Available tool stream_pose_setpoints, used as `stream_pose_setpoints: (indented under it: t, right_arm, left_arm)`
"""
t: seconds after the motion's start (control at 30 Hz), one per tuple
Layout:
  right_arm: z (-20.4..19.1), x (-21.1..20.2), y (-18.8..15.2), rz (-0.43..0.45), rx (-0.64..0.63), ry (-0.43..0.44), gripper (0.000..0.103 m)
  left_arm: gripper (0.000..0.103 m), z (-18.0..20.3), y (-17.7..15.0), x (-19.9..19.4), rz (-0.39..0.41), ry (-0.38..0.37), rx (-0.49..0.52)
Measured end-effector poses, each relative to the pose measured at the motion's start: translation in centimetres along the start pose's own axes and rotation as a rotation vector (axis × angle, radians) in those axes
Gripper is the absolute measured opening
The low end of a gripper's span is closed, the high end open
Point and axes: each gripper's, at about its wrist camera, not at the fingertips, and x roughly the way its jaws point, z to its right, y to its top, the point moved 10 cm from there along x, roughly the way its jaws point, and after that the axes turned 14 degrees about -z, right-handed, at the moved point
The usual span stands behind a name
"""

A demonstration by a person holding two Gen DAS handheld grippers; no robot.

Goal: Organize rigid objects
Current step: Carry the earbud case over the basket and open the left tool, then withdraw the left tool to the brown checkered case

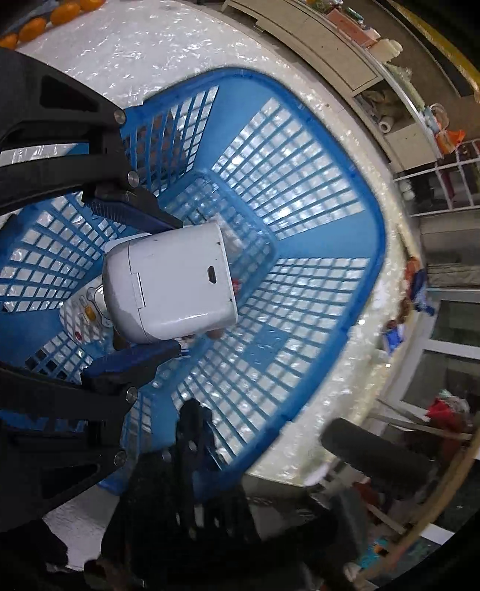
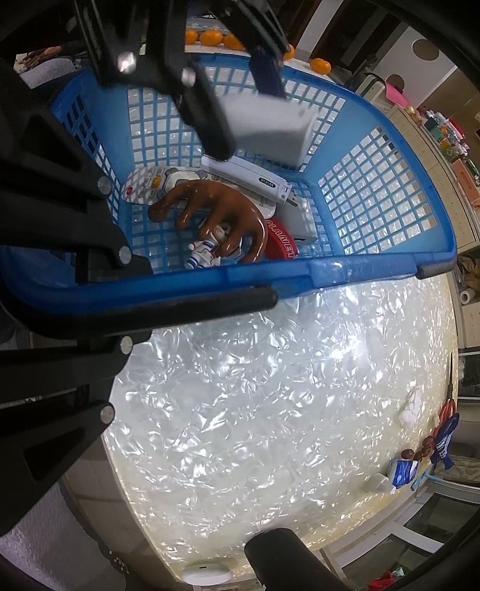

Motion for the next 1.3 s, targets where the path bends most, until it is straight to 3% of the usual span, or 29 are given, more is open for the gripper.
stream_pose_setpoints:
  t: [0.07, 0.23, 0.47, 0.57, 0.63, 0.8, 0.93, 1.07, 1.3]
  right_arm:
    - [0.0, 0.0, 0.0, 0.001, 0.002, 0.003, 0.008]
    - [0.2, -0.2, 0.1, 0.003, 0.007, 0.011, 0.008]
    - [0.6, -0.7, -0.1, 0.009, 0.01, 0.023, 0.008]
    - [0.8, -0.9, -0.2, 0.011, 0.011, 0.023, 0.008]
    - [0.8, -1.0, -0.3, 0.013, 0.013, 0.028, 0.008]
    - [1.0, -1.5, -0.6, 0.017, 0.012, 0.034, 0.008]
    - [0.8, -1.8, -0.8, 0.021, 0.011, 0.029, 0.008]
    - [0.7, -1.8, -0.9, 0.02, 0.009, 0.026, 0.008]
    - [0.4, -1.6, -0.9, 0.022, 0.007, 0.02, 0.008]
  left_arm:
    - [0.062, -0.3, 0.1, 0.3, -0.015, 0.04, 0.003]
    - [0.062, 0.0, 0.4, 1.0, -0.047, 0.011, 0.017]
    - [0.063, 0.4, 0.5, 2.5, -0.1, 0.067, 0.058]
    - [0.072, 0.8, 0.3, 2.6, -0.11, 0.065, 0.088]
    - [0.087, 1.6, 0.2, 2.3, -0.116, 0.048, 0.122]
    - [0.101, 1.3, -0.2, 0.9, -0.099, 0.087, 0.137]
    - [0.102, 0.2, -0.9, -0.3, -0.092, 0.115, 0.133]
    - [0.102, -1.4, -2.2, -3.3, -0.035, 0.114, 0.114]
    - [0.102, -6.6, -5.4, -7.9, 0.013, 0.125, 0.007]
